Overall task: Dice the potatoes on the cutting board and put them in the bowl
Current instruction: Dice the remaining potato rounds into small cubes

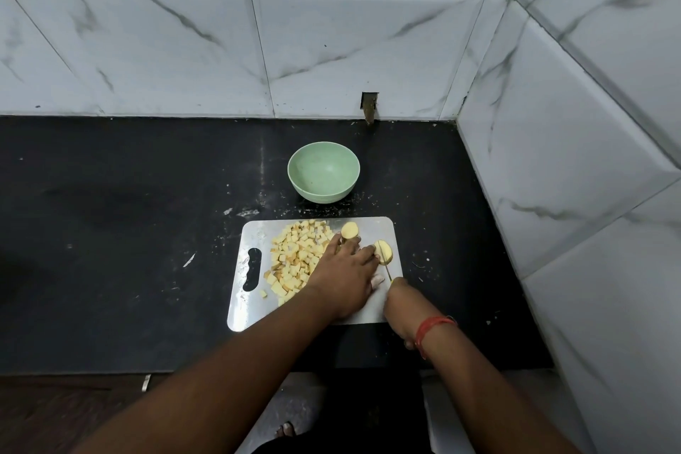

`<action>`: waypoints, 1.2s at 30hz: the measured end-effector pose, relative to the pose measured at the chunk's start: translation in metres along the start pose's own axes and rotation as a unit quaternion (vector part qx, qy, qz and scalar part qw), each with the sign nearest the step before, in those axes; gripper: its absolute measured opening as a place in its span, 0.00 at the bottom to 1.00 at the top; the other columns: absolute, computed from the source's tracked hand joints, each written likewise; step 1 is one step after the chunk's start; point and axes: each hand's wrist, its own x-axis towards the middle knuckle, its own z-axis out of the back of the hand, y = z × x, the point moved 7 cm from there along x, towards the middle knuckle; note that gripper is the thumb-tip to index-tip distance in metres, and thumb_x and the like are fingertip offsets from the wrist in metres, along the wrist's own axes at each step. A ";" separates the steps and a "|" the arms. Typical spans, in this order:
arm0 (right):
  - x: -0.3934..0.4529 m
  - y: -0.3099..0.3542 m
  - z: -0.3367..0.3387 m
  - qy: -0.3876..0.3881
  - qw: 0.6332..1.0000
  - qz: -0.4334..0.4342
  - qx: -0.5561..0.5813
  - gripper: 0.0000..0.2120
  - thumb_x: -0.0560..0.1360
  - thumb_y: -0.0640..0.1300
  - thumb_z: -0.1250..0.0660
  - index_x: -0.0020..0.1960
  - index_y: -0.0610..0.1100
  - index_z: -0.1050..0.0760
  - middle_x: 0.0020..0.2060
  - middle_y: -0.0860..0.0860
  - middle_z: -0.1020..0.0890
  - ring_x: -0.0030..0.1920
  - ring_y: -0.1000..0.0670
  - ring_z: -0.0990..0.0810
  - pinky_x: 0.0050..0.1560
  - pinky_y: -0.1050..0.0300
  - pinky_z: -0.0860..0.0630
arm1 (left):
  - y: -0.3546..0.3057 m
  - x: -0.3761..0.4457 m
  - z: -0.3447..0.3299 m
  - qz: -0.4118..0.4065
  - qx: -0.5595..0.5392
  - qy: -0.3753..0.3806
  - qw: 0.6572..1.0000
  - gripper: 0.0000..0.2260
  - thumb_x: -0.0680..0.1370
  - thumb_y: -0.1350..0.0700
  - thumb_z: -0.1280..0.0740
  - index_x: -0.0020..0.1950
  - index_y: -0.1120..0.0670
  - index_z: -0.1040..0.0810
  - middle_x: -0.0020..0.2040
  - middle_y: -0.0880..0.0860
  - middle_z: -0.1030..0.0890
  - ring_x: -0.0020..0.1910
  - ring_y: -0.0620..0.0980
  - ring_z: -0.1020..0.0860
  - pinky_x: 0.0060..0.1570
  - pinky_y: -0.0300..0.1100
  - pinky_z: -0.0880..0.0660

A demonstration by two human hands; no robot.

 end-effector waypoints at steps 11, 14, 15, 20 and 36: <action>-0.016 -0.026 -0.023 0.007 0.991 -0.093 0.092 0.14 0.78 0.34 0.45 0.64 0.36 0.35 0.58 0.39 0.21 0.56 0.42 0.20 0.47 0.56 0.29 | 0.001 0.001 -0.002 -0.008 -0.002 0.007 1.000 0.26 0.85 0.40 0.52 0.80 0.51 0.36 0.80 0.52 0.38 0.81 0.58 0.46 0.78 0.63 0.54; -0.023 -0.031 -0.020 0.000 0.991 -0.094 0.098 0.13 0.77 0.34 0.46 0.61 0.38 0.34 0.56 0.39 0.21 0.54 0.42 0.20 0.46 0.56 0.28 | 0.002 -0.001 -0.004 -0.011 0.000 0.008 1.000 0.27 0.85 0.40 0.53 0.81 0.51 0.38 0.81 0.52 0.39 0.81 0.58 0.46 0.78 0.63 0.55; -0.024 -0.031 -0.017 -0.010 0.990 -0.091 0.103 0.13 0.77 0.34 0.47 0.61 0.38 0.34 0.56 0.39 0.21 0.54 0.41 0.20 0.45 0.56 0.28 | 0.002 -0.001 -0.004 -0.012 0.001 0.010 1.000 0.27 0.85 0.39 0.54 0.81 0.51 0.38 0.81 0.52 0.39 0.81 0.58 0.47 0.78 0.63 0.56; -0.017 -0.022 0.000 -0.042 0.988 -0.084 0.119 0.11 0.78 0.34 0.46 0.61 0.37 0.35 0.56 0.38 0.21 0.52 0.40 0.19 0.40 0.54 0.27 | 0.005 -0.001 -0.006 -0.018 -0.004 0.008 1.000 0.28 0.85 0.39 0.54 0.82 0.50 0.40 0.82 0.51 0.41 0.81 0.57 0.48 0.78 0.62 0.58; 0.007 -0.007 0.008 -0.020 0.991 -0.091 0.095 0.15 0.78 0.34 0.42 0.65 0.36 0.35 0.58 0.38 0.22 0.57 0.40 0.20 0.50 0.52 0.25 | 0.009 -0.001 -0.009 -0.031 -0.012 -0.013 0.999 0.28 0.85 0.39 0.52 0.81 0.50 0.39 0.81 0.50 0.38 0.82 0.56 0.47 0.77 0.60 0.61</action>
